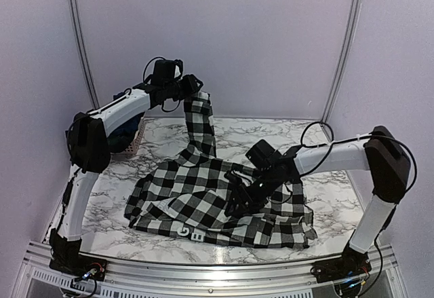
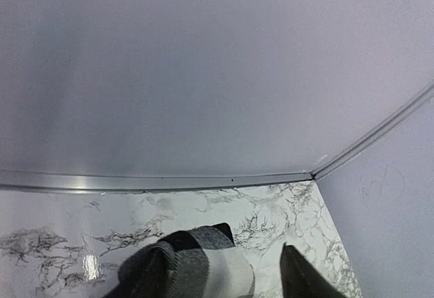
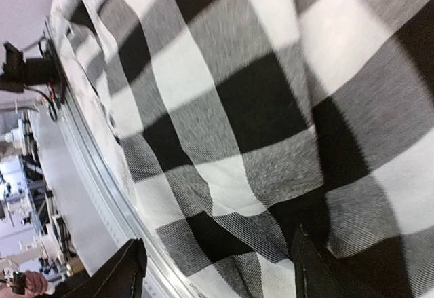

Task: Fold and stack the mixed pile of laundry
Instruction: Adjust the 1/3-folded shirt at the center of the board.

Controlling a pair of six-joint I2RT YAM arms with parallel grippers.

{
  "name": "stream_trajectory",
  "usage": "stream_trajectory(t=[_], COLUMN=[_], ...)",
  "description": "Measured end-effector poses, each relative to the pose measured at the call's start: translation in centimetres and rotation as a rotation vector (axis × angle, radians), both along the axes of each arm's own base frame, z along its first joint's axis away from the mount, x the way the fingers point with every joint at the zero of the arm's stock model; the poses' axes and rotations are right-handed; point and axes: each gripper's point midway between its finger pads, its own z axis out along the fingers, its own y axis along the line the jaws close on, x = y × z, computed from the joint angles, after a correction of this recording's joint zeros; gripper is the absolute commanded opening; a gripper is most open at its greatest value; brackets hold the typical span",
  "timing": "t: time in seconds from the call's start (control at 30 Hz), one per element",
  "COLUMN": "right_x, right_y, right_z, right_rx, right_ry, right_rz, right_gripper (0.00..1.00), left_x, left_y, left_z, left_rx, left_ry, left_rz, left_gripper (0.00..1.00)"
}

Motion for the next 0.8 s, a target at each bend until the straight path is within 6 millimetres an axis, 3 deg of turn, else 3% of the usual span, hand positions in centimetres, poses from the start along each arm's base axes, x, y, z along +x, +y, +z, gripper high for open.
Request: stream_trajectory(t=[0.07,0.13,0.2,0.3,0.4,0.5,0.67,0.8], right_x=[2.2,6.3,11.3,16.5,18.2,18.0,16.8,16.6], right_y=[-0.6,-2.9,-7.2,-14.4,-19.2,-21.1,-22.2,-22.5], right_z=[2.7,6.6,10.3,12.3,10.3,6.6,1.0,-1.1], right_rx=[0.033,0.086,0.114,0.060,-0.055,-0.162,-0.290,-0.324], right_ry=[-0.045,-0.131,-0.247,-0.361,-0.364,-0.312,-0.221,-0.193], right_rz=[-0.040,-0.147,-0.300,-0.500,-0.599,-0.601,-0.546,-0.511], right_gripper=[0.71,0.71,0.70,0.70,0.72,0.75,0.77,0.75], left_x=[0.4,0.8,0.9,0.1,-1.5,-4.0,-8.4,-11.2], left_y=[0.9,2.4,4.6,7.6,10.5,11.4,10.0,8.1], left_z=[-0.5,-1.4,-3.2,-6.6,-9.7,-11.8,-14.4,-16.5], left_rx=[0.018,0.043,0.090,0.181,0.266,0.316,0.350,0.376], left_ry=[0.010,0.027,0.072,0.167,0.265,0.340,0.433,0.486], left_rz=[0.028,0.067,0.107,0.153,0.184,0.149,0.013,-0.097], left_gripper=[0.88,0.98,0.99,0.99,0.99,0.99,0.99,0.95])
